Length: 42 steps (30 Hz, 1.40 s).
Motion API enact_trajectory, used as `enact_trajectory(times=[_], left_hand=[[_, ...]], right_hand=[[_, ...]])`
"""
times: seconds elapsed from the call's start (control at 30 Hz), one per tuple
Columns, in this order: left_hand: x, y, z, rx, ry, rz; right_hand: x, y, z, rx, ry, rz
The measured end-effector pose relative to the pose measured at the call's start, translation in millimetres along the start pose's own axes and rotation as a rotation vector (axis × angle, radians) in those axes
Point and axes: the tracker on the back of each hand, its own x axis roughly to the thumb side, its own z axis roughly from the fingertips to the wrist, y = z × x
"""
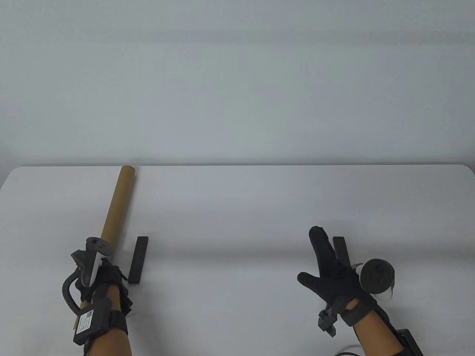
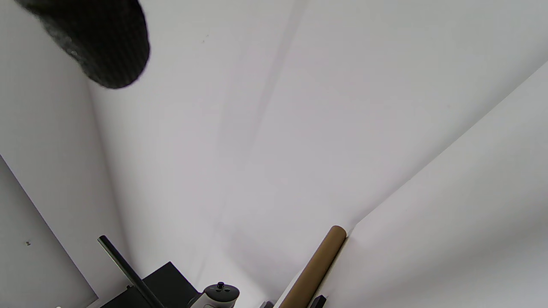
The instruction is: Roll up map and store in mailing tube
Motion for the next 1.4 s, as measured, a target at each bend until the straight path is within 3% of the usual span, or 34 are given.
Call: enact_trajectory(times=[0.57, 0.77, 0.9, 1.1, 1.27, 1.4], left_hand=[[3.7, -2.8, 1.0, -0.021, 0.007, -0.044], [15.4, 21.1, 22.4, 0.061, -0.077, -0.024], [42.5, 55.1, 62.8, 0.149, -0.268, 0.044], [80.5, 94.0, 152.5, 0.265, -0.711, 0.176], [91.0, 94.1, 205.9, 0.209, -1.047, 0.322], [93.3, 79.9, 226.4, 0.095, -1.263, 0.398]], right_hand=[[-0.1, 2.5, 0.1, 0.007, -0.002, 0.005], [0.0, 1.0, 0.5, -0.007, 0.000, 0.006], [0.3, 0.9, 0.2, -0.011, -0.001, 0.002], [3.8, 0.4, -0.4, -0.019, -0.017, 0.002], [7.4, 1.1, -0.9, -0.020, -0.033, 0.007], [12.4, 3.1, -1.5, -0.013, -0.056, 0.013]])
